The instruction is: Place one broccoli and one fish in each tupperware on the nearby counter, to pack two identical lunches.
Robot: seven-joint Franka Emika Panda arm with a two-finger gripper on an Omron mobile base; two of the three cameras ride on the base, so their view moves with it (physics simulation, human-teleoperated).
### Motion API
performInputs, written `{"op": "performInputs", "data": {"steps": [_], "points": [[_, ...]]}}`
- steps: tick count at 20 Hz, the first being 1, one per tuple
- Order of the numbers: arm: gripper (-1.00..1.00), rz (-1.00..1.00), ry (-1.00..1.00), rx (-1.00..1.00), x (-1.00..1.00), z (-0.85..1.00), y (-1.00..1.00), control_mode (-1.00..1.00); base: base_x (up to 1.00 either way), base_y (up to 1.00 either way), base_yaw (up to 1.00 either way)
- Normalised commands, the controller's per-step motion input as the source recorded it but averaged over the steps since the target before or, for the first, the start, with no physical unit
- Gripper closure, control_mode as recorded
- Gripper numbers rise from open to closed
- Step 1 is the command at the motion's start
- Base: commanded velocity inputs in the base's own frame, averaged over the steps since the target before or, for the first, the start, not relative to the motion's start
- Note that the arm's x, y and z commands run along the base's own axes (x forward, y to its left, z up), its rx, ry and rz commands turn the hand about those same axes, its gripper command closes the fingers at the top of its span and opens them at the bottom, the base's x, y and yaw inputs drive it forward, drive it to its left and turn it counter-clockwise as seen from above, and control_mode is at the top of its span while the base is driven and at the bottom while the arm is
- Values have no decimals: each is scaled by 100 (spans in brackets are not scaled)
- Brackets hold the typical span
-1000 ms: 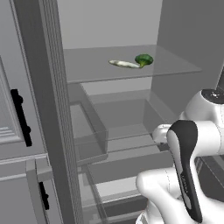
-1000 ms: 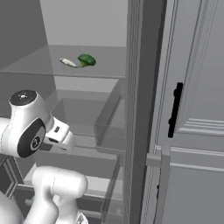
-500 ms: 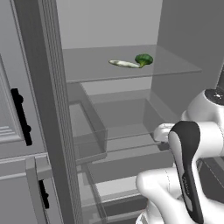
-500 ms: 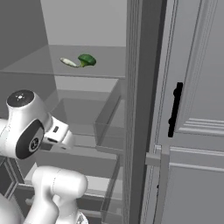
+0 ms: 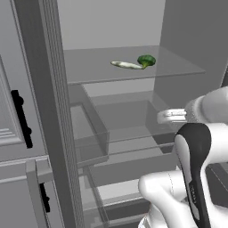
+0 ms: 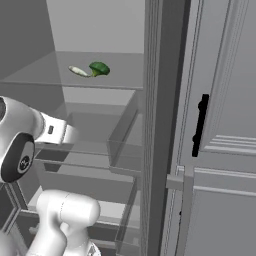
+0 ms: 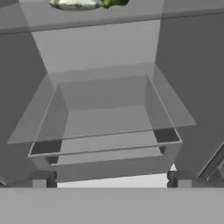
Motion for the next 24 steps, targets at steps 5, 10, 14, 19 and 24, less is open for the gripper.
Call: {"op": "performInputs", "data": {"steps": [5, 10, 14, 19, 24], "points": [[-100, 0, -8, -18, 59, 100, 20, -100, 0, 0, 0], [-100, 0, 1, -18, 90, 97, 4, -100, 0, 0, 0], [-100, 0, 22, -13, 100, 18, -1, -100, 0, 0, 0], [-100, 7, -3, -2, 100, -42, -7, -100, 0, 0, 0], [-100, 21, -6, 1, 88, 0, -24, -100, 0, 0, 0]]}}
